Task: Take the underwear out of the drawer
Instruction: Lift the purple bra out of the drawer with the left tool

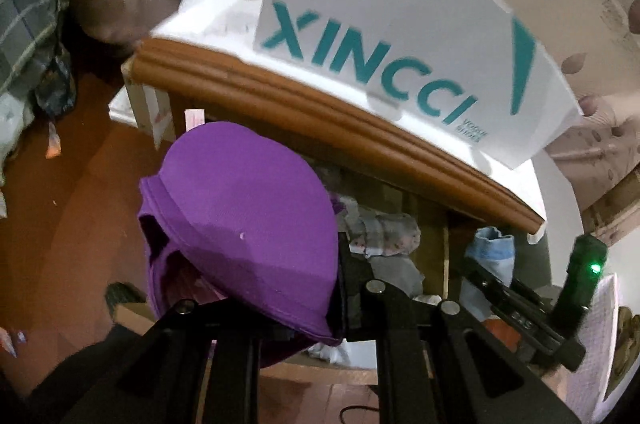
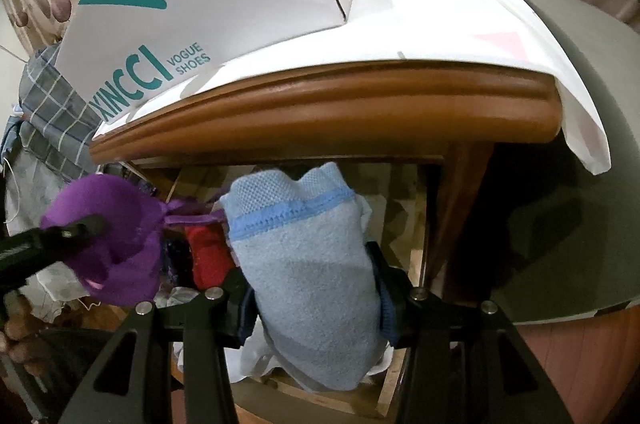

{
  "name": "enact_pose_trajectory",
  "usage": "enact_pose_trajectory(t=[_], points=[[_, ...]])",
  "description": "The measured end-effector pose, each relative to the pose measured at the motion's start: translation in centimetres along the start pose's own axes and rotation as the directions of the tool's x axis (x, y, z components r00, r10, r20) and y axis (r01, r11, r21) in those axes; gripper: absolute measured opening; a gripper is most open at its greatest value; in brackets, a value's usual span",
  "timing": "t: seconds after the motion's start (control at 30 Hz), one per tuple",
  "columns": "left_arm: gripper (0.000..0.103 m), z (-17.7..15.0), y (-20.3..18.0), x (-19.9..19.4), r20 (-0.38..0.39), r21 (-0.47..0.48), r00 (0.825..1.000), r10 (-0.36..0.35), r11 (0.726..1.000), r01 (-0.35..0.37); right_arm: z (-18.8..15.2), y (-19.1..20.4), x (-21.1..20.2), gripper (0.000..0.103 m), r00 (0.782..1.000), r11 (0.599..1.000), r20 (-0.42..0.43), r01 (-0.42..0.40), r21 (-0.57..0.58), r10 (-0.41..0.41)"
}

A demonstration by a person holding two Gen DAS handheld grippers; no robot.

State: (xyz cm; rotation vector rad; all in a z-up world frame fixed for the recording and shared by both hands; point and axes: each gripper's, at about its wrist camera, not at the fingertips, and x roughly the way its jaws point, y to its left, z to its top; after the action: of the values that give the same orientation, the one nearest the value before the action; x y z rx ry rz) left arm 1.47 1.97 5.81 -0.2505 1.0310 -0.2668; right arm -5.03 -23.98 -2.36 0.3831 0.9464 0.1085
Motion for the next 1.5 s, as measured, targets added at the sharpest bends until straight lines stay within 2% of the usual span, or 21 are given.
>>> enact_pose_trajectory(t=[0.23,0.47,0.6,0.73,0.83,1.0,1.13,1.3,1.5], points=[[0.012,0.8,-1.0,-5.5,0.067,0.133,0.997,0.022,0.991,-0.031,0.0,0.6,0.7,0.048,1.0,1.0,-0.014,0.026,-0.014,-0.026],[0.013,2.1,-3.0,-11.8,0.147,0.238,0.989,0.004,0.97,-0.039,-0.2,0.9,1.5,0.048,0.998,0.999,-0.034,0.045,-0.03,-0.046],[0.013,3.6,-4.1,-15.2,0.206,0.261,0.978,-0.028,0.965,-0.027,-0.4,0.8,1.7,0.048,0.998,0.998,-0.037,0.047,-0.033,-0.048],[0.013,5.9,-5.3,-19.4,0.279,0.281,0.959,-0.058,0.959,-0.024,-0.5,0.7,1.7,0.048,0.998,0.998,-0.038,0.047,-0.03,-0.048],[0.013,8.1,-6.4,-21.9,0.337,0.303,0.94,-0.058,0.952,-0.05,-0.6,0.7,1.7,0.048,0.998,0.999,-0.042,0.044,-0.03,-0.046],[0.013,12.5,-8.4,-24.4,0.404,0.328,0.911,-0.089,0.943,-0.053,-0.5,0.8,1.8,0.048,0.998,0.999,-0.045,0.042,-0.03,-0.043],[0.013,16.0,-9.9,-23.9,0.411,0.348,0.905,-0.111,0.937,-0.043,-0.6,0.8,1.9,0.048,0.998,0.999,-0.045,0.04,-0.032,-0.042],[0.013,20.6,-10.4,-19.1,0.336,0.326,0.933,-0.127,0.945,0.012,-0.6,0.7,1.8,0.048,0.998,0.999,-0.045,0.036,-0.025,-0.037],[0.013,22.9,-9.9,-11.1,0.246,0.343,0.963,-0.109,0.939,0.019,-0.5,0.4,1.5,0.048,0.999,1.0,-0.044,0.026,-0.014,-0.026]])
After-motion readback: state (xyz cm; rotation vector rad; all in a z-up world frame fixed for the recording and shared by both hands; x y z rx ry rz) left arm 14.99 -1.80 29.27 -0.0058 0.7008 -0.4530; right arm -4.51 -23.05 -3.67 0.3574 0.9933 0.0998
